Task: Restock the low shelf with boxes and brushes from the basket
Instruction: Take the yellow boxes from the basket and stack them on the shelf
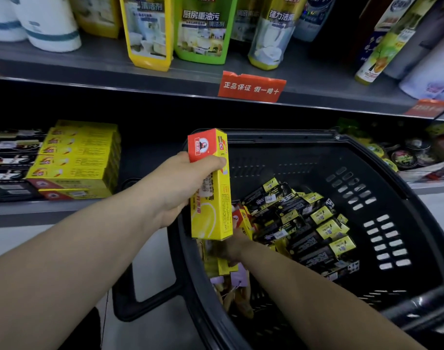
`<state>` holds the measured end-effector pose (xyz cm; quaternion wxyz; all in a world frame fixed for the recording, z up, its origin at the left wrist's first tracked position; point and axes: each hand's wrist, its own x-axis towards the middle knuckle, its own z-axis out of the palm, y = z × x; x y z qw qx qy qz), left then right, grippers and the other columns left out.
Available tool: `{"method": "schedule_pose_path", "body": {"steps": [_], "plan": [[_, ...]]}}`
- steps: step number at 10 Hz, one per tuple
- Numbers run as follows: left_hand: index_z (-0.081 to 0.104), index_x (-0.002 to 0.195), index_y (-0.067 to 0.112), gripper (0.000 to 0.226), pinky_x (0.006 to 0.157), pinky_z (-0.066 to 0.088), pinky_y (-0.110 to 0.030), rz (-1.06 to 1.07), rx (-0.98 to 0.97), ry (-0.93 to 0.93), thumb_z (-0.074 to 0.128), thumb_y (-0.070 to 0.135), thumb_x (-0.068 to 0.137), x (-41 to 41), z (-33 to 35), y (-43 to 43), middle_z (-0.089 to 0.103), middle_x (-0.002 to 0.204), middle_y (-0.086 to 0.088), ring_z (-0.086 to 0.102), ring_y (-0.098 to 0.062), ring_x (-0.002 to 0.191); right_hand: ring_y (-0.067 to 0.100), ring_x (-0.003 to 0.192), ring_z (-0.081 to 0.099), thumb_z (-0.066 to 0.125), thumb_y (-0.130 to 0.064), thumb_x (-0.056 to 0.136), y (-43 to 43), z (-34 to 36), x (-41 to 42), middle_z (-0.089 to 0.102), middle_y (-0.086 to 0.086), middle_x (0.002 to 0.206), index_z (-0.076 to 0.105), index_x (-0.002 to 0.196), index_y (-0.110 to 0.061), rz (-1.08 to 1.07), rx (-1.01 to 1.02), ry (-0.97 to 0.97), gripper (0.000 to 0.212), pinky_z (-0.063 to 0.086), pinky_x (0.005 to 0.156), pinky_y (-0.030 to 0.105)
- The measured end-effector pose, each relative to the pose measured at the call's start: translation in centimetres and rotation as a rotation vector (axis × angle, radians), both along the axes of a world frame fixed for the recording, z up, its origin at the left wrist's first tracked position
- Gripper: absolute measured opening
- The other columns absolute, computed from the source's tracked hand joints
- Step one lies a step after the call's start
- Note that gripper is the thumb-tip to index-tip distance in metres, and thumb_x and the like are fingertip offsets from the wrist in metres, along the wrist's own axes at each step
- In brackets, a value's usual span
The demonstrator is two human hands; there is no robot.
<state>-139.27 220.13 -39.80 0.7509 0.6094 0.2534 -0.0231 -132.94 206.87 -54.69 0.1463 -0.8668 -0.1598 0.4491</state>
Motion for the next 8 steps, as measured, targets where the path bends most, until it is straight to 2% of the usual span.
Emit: {"method": "schedule_pose_path", "body": {"steps": [1,2,3,4,5,6,7,8], "plan": [[0.064,0.094,0.02,0.02,0.07,0.056,-0.032,0.011,-0.013,0.008,0.066,0.036,0.083,-0.1,0.1,0.5,0.074,0.088,-0.003,0.071,-0.016,0.077,0.018,0.083,0.053,0.059,-0.014,0.089,-1.1,0.3,1.4,0.05,0.005,0.095,0.033,0.07,-0.031,0.0,-0.063,0.002,0.037,0.052,0.086,0.031],[0.066,0.095,0.017,0.028,0.069,0.057,-0.033,0.042,-0.053,0.008,0.068,0.04,0.079,0.0,0.1,0.8,0.075,0.084,-0.002,0.072,-0.016,0.073,0.013,0.067,0.055,0.055,-0.012,0.09,-2.2,1.0,2.4,0.054,0.001,0.079,0.044,0.067,-0.025,-0.035,-0.071,-0.062,0.028,0.05,0.061,0.016],[0.061,0.106,0.017,0.042,0.076,0.056,-0.038,0.092,-0.029,0.016,0.07,0.043,0.075,0.1,-0.1,0.8,0.073,0.094,-0.005,0.071,-0.02,0.082,0.021,0.063,0.054,0.059,-0.022,0.09,-3.3,1.5,3.1,0.055,0.004,0.069,0.054,0.069,-0.014,-0.127,-0.014,-0.094,0.023,0.046,0.06,0.026],[0.056,0.109,0.018,0.044,0.072,0.056,-0.036,0.154,0.003,0.023,0.071,0.043,0.075,0.3,-0.2,0.5,0.071,0.097,-0.005,0.069,-0.021,0.084,0.021,0.078,0.058,0.06,-0.045,0.086,-2.6,1.1,2.0,0.057,0.008,0.096,0.044,0.126,0.0,-0.108,-0.087,-0.049,0.061,0.051,0.069,0.033],[0.053,0.106,0.02,0.039,0.079,0.055,-0.039,0.175,0.005,0.03,0.07,0.041,0.078,0.3,-0.1,0.2,0.069,0.102,-0.006,0.068,-0.022,0.088,0.03,0.118,0.051,0.059,-0.058,0.081,-0.6,-0.6,0.0,0.041,0.019,0.138,-0.005,0.145,0.001,-0.005,-0.228,-0.059,0.108,0.046,0.095,0.037],[0.051,0.102,0.023,0.033,0.087,0.052,-0.043,0.169,0.021,0.033,0.068,0.041,0.081,0.0,0.1,-0.1,0.067,0.105,-0.005,0.066,-0.024,0.094,0.036,0.133,0.036,0.061,-0.051,0.084,0.6,-2.3,-0.9,0.027,0.025,0.147,-0.018,0.144,-0.002,0.011,-0.33,-0.173,0.111,0.036,0.106,0.042],[0.05,0.109,0.019,0.034,0.089,0.049,-0.04,0.162,0.019,0.042,0.063,0.039,0.086,-0.3,0.1,0.0,0.066,0.103,-0.003,0.064,-0.021,0.095,0.038,0.123,0.048,0.052,-0.035,0.092,0.4,-1.7,0.0,0.038,0.025,0.141,0.006,0.146,0.003,0.049,-0.254,-0.114,0.08,0.042,0.098,0.038],[0.056,0.097,0.016,0.017,0.085,0.05,-0.038,0.188,-0.066,0.041,0.056,0.032,0.092,-0.6,0.4,0.3,0.068,0.096,-0.004,0.065,-0.019,0.088,0.03,0.106,0.061,0.055,-0.027,0.093,-1.0,1.1,1.3,0.055,0.016,0.128,0.044,0.131,-0.001,0.155,-0.24,-0.071,0.048,0.049,0.086,0.034]]}}
